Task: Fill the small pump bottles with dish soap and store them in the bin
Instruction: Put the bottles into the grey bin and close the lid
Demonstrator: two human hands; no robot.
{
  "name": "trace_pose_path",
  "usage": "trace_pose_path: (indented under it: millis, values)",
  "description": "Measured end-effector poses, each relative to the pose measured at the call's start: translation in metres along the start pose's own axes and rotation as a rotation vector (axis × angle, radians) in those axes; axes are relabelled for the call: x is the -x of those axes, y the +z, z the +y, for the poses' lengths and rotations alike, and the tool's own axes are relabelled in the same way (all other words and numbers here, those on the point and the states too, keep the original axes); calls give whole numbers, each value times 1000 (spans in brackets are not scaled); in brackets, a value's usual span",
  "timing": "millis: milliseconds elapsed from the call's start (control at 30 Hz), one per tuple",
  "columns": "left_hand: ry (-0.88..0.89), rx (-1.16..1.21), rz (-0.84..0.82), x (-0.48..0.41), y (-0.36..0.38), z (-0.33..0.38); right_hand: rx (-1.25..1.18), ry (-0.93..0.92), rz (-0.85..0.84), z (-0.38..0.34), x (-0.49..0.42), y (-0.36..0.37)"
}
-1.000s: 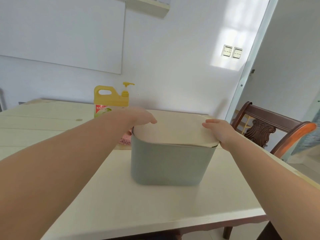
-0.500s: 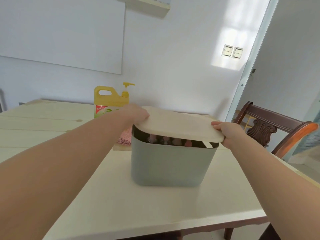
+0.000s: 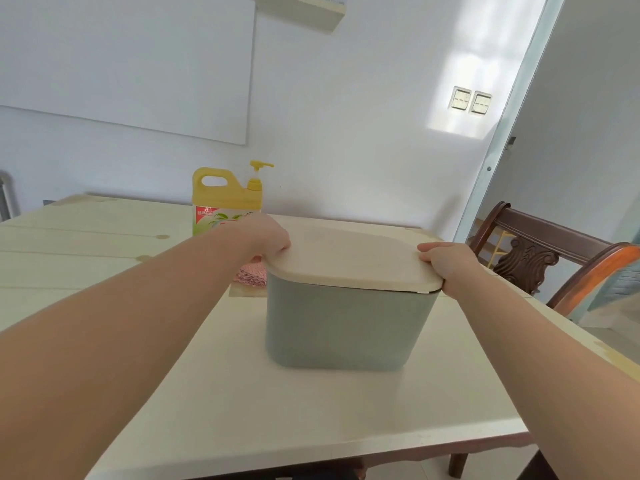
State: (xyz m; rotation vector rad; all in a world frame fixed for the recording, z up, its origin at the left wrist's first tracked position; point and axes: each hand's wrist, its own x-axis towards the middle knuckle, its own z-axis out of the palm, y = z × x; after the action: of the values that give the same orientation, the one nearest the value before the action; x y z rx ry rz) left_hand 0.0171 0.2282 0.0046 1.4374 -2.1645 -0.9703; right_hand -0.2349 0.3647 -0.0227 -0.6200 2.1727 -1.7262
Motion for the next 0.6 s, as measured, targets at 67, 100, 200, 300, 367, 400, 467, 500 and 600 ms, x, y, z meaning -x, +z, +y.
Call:
trace_pose_path:
  millis: [67, 100, 200, 300, 367, 400, 467, 500, 600]
  values:
    - [-23, 75, -30, -3, 4, -3, 15, 21, 14, 2, -5, -2]
    - [-23, 100, -51, -6, 5, -7, 31, 39, 18, 3, -7, -4]
    - [-28, 124, -106, -10, 6, -10, 23, 122, -34, 8, -8, -8]
    - [-57, 153, -156, -12, 2, -14, 19, 179, -131, 12, -7, -9]
    - [-77, 155, -190, -13, 1, -15, 23, 199, -191, 13, -5, -9]
    - [-79, 149, -200, -13, 1, -14, 15, 198, -205, 14, -5, -9]
    - [-78, 146, -197, -12, 1, -12, -6, 190, -207, 16, -5, -8]
    - [-78, 154, -194, -11, 2, -12, -19, 185, -199, 18, -5, -8]
    - [-76, 181, -185, -12, 5, -12, -39, 164, -174, 21, -3, -6]
